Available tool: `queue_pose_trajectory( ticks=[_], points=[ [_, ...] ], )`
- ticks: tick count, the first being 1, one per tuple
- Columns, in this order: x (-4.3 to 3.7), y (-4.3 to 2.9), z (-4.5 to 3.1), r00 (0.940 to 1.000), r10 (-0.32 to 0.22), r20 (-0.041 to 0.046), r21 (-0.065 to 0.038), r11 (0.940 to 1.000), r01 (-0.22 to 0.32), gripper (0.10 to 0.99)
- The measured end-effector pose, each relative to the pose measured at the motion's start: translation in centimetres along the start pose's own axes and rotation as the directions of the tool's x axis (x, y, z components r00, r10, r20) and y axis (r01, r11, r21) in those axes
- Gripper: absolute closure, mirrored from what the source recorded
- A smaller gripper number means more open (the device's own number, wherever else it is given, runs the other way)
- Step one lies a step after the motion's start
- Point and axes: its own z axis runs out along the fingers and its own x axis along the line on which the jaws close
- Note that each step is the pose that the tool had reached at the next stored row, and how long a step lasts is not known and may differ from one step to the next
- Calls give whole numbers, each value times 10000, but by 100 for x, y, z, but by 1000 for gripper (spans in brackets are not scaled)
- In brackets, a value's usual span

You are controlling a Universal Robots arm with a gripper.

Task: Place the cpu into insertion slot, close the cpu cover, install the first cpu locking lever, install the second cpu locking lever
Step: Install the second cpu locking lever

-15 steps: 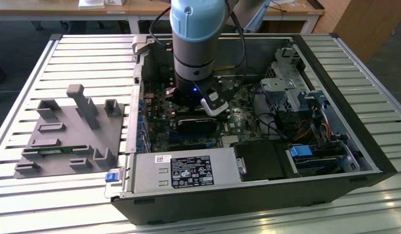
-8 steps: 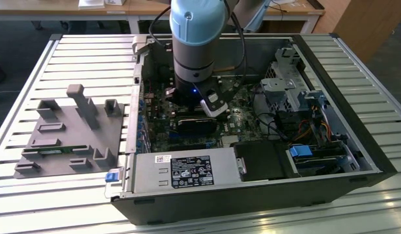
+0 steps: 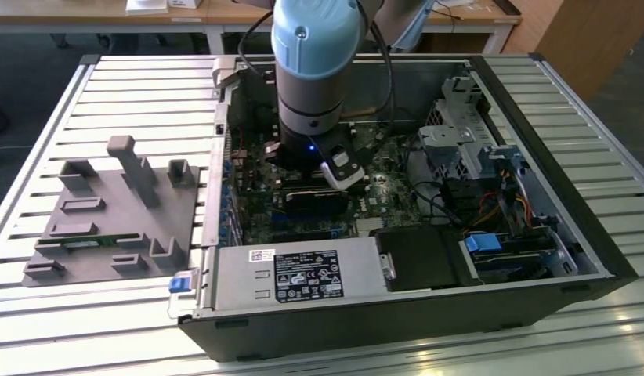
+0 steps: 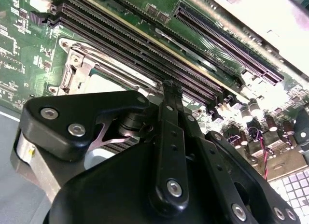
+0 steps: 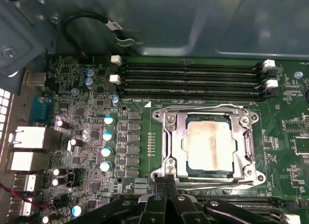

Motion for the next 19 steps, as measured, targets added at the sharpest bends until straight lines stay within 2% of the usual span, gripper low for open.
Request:
queue_pose_trajectory(
  ticks=[12,19],
  points=[
    [28,-9,42,10000,4,3,-241,9997,-4,980],
    [62,6,71,10000,4,1,-334,9994,-4,980]
  ],
)
